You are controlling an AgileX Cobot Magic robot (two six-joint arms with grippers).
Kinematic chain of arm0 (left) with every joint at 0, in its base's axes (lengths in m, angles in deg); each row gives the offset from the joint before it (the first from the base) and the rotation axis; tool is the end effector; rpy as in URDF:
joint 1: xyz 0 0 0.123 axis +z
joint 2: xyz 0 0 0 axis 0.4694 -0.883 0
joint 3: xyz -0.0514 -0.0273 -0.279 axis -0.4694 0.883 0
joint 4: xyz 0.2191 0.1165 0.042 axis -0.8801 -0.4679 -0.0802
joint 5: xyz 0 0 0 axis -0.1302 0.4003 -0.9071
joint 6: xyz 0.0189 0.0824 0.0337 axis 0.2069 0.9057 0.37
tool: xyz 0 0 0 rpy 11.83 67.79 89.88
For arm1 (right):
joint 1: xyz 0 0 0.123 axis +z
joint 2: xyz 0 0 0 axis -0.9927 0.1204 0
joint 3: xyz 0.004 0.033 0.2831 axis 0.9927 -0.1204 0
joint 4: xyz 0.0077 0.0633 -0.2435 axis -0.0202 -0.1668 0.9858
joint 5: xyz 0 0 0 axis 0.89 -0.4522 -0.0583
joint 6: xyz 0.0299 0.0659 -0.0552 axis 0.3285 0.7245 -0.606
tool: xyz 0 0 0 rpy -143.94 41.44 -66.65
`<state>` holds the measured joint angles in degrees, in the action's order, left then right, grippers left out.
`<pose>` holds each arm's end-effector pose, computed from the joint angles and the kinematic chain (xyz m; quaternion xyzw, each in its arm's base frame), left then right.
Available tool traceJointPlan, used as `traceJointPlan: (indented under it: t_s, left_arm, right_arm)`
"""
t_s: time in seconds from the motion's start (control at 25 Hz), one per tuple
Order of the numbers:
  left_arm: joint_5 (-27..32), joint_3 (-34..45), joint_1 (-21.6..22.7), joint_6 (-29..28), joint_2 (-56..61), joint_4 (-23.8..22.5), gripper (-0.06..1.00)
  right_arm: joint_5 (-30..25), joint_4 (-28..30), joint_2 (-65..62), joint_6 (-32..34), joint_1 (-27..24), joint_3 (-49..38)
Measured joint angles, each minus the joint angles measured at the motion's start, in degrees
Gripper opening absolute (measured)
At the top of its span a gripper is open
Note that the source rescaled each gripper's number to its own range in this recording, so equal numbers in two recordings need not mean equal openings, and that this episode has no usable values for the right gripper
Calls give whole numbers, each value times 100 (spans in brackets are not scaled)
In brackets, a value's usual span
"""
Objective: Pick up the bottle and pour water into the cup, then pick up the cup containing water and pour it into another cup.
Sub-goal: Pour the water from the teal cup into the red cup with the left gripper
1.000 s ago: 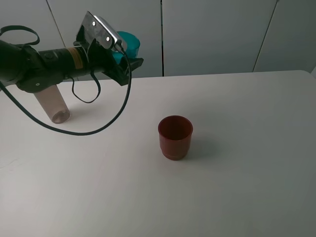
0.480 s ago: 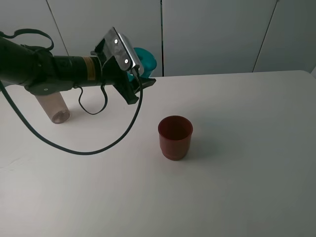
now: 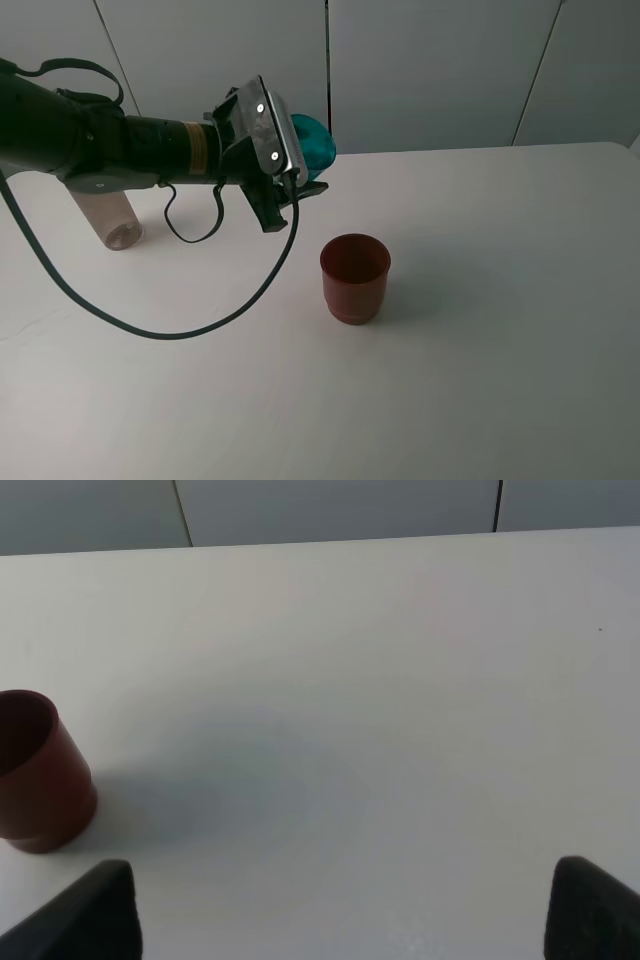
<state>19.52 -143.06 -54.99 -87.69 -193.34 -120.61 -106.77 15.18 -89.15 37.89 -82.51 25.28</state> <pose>0.3261 -0.2092 0.1799 0.5829 0.6032 -0.0996 0.5352 -0.0080 0.0071 0.2751 -0.0073 0.8613 0.0470 0.5059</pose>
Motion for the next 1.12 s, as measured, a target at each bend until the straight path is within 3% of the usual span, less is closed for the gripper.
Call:
traceJointPlan:
  t_s: [0.8,1.12]
  left_arm:
    - [-220,77,-13,-201,321,-1167,8]
    - [-53,231,-46,-212,330,-1316,8]
  right_arm:
    - [0,0,0,0,0,0]
    - [0,0,0,0,0,0]
